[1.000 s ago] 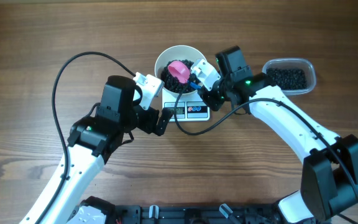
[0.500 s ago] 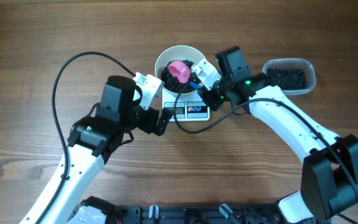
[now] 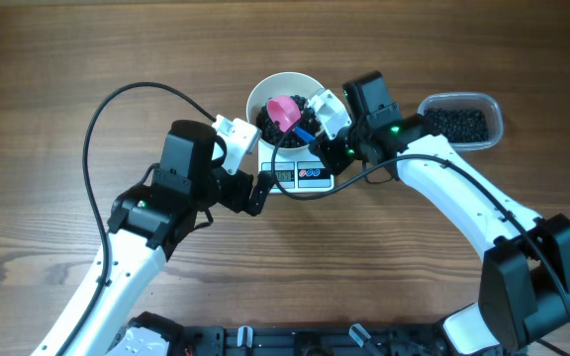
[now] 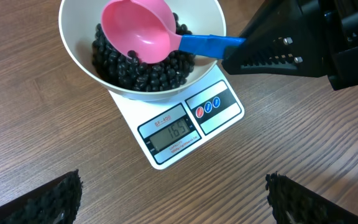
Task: Scoop item into bowl and weigh 150g on scale
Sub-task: 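Raise the scoop out of the bowl and move it right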
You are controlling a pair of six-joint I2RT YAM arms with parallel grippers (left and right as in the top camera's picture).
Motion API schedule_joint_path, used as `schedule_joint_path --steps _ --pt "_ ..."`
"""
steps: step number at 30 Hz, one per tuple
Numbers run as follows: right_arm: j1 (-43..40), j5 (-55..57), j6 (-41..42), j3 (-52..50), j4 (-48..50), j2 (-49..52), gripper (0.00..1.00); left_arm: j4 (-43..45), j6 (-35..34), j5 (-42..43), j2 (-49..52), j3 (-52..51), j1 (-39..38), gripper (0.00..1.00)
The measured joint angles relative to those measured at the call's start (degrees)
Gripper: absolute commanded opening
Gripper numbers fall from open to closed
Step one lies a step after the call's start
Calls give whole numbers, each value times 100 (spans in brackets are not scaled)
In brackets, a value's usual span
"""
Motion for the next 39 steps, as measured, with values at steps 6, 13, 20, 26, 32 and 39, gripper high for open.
schedule_joint_path --steps 6,13,20,26,32,39 --pt "-11 -39 57 0 -11 -13 4 2 0 0 0 0 0 100" --pt "-291 -66 295 0 -7 -223 4 0 0 0 0 0 0 100" --pt "-516 -315 376 0 13 -457 4 0 0 0 0 0 0 100" --pt "-516 -485 378 0 13 -551 4 0 0 0 0 0 0 100" --pt "-516 -494 382 0 13 -551 4 0 0 0 0 0 0 100" --pt "-518 -566 494 0 11 -721 4 0 0 0 0 0 0 100"
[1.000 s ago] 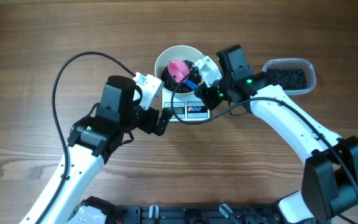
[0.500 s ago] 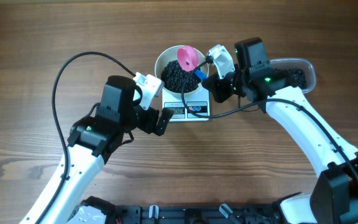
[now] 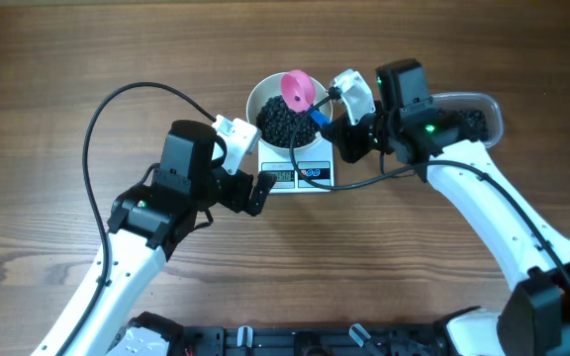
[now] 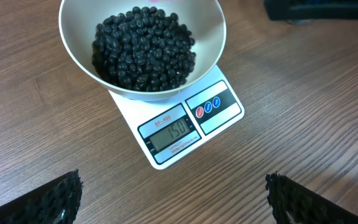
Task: Scoop item into bowl and weigh 150g on scale
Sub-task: 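Raise the scoop out of the bowl and move it right, then carry the pink scoop right and lower it into the bean tub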
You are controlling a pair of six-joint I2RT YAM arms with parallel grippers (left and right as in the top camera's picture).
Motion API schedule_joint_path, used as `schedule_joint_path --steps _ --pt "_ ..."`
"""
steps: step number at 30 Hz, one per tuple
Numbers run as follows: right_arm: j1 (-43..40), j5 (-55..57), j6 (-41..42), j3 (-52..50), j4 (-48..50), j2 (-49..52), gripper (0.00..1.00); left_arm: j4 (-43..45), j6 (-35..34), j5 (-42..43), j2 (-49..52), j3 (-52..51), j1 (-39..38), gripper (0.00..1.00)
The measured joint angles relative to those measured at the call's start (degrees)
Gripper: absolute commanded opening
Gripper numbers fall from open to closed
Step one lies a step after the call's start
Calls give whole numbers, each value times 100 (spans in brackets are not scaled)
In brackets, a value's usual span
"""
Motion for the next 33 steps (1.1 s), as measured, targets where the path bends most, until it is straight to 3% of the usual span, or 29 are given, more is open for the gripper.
schedule_joint_path --steps 9,20,27,33 --pt "-603 -52 232 0 -24 -538 4 0 0 0 0 0 0 100" --pt "-2371 -57 302 11 -1082 -979 4 0 0 0 0 0 0 100" --pt "-3298 66 -153 13 -1755 -981 4 0 0 0 0 0 0 100" --pt "-3425 809 -658 13 -1974 -981 4 2 0 0 0 0 0 100"
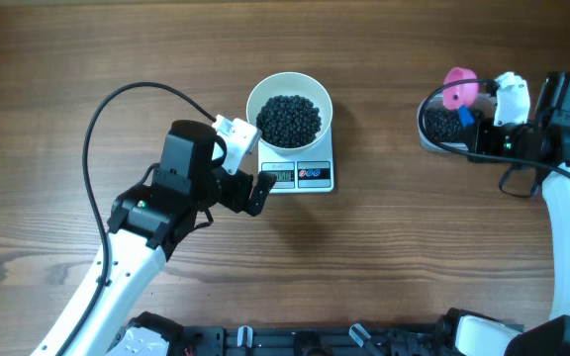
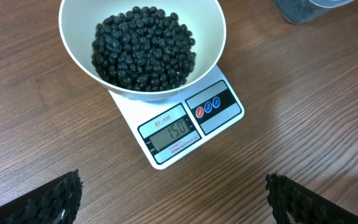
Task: Scoop item into bowl and weigh 150g on scale
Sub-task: 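Carry the pink scoop right and lower it into the bean tub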
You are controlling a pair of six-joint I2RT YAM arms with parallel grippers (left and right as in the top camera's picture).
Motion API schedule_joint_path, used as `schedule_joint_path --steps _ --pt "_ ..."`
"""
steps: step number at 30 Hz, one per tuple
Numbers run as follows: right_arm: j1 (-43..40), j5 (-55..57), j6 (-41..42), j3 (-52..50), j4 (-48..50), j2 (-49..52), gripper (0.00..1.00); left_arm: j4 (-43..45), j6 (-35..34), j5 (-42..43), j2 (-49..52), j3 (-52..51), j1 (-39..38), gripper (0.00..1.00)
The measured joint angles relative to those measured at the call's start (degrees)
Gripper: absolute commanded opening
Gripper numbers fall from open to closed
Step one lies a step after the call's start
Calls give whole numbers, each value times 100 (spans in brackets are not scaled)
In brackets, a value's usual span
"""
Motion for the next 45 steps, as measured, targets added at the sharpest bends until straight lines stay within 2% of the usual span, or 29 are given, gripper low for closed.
schedule_joint_path --steps 10,18,32,37,39,40,41,42,45 --pt "0 909 -1128 -4 48 37 4 -2 0 0 0 0 0 100" --pt "0 1893 -1401 -7 321 358 4 -2 0 0 0 0 0 100" --pt "92 1668 -1445 -11 -85 446 7 -2 0 0 0 0 0 100" --pt "92 1569 -1397 -13 -85 621 22 -2 0 0 0 0 0 100" --pt "92 1556 -1329 -15 -85 678 45 -2 0 0 0 0 0 100" --pt "92 1541 -1255 -13 -85 717 63 -2 0 0 0 0 0 100" --pt "92 1523 -1209 -15 -85 739 77 -2 0 0 0 0 0 100" --pt "92 1519 -1167 -15 -85 750 97 -2 0 0 0 0 0 100" --pt "92 1515 -1047 -15 -85 750 100 -2 0 0 0 0 0 100"
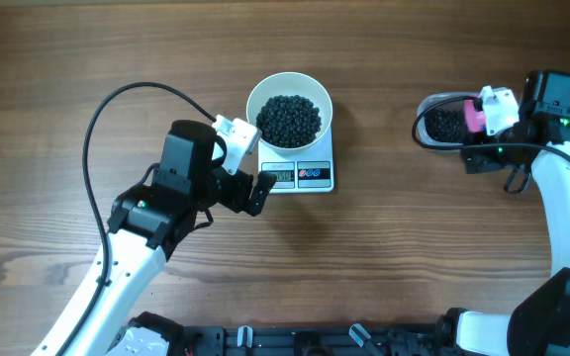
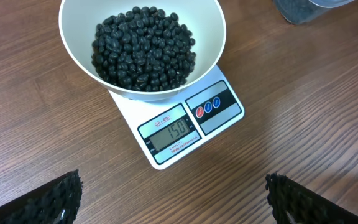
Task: Scoop item into bowl and weigh 150g on scale
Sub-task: 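Carry the pink scoop right and lower it into the bean tub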
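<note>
A white bowl (image 1: pixel 288 109) of black beans stands on the white scale (image 1: pixel 303 176). In the left wrist view the bowl (image 2: pixel 142 46) shows the heaped beans, and the scale's display (image 2: pixel 169 130) reads 150. My left gripper (image 1: pixel 245 194) hovers open just in front of the scale, its black fingertips (image 2: pixel 58 199) wide apart over bare wood. At the far right my right gripper (image 1: pixel 481 131) is shut on the pink scoop (image 1: pixel 473 117), which is tipped down at the clear bean container (image 1: pixel 445 123). The scoop's blue handle is hidden.
The clear container's corner (image 2: pixel 303 9) shows at the top right of the left wrist view. A black cable (image 1: pixel 107 109) loops over the table left of the bowl. Wooden tabletop (image 1: pixel 394 257) stretches between the scale and the right arm.
The pink scoop was held above the container's far rim; it now sits lower and tipped at the container. The right wrist has shifted slightly. Bowl, scale reading and left arm are unchanged.
First the scoop lay in the bowl's beans with the scale reading about 165. Then it was lifted to the bowl's rim and the reading was 150. After that my right gripper held it over the container at the right, and now it is lowered there.
</note>
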You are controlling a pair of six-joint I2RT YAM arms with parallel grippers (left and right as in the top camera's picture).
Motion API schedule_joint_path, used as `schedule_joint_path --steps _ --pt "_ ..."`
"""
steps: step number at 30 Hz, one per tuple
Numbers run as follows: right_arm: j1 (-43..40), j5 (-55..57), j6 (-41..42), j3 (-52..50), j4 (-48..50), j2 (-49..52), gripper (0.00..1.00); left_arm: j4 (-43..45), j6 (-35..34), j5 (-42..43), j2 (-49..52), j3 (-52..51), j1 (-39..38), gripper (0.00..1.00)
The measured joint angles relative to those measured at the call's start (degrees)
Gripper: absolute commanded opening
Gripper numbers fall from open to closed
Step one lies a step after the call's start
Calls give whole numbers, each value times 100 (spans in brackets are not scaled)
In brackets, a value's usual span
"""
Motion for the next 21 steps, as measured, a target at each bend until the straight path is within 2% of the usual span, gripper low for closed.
schedule_joint_path --steps 11,21 --pt "0 -17 787 0 0 -42 99 0 0 0 0 0 0 100" --pt "0 310 1246 0 0 -684 100 0 0 0 0 0 0 100"
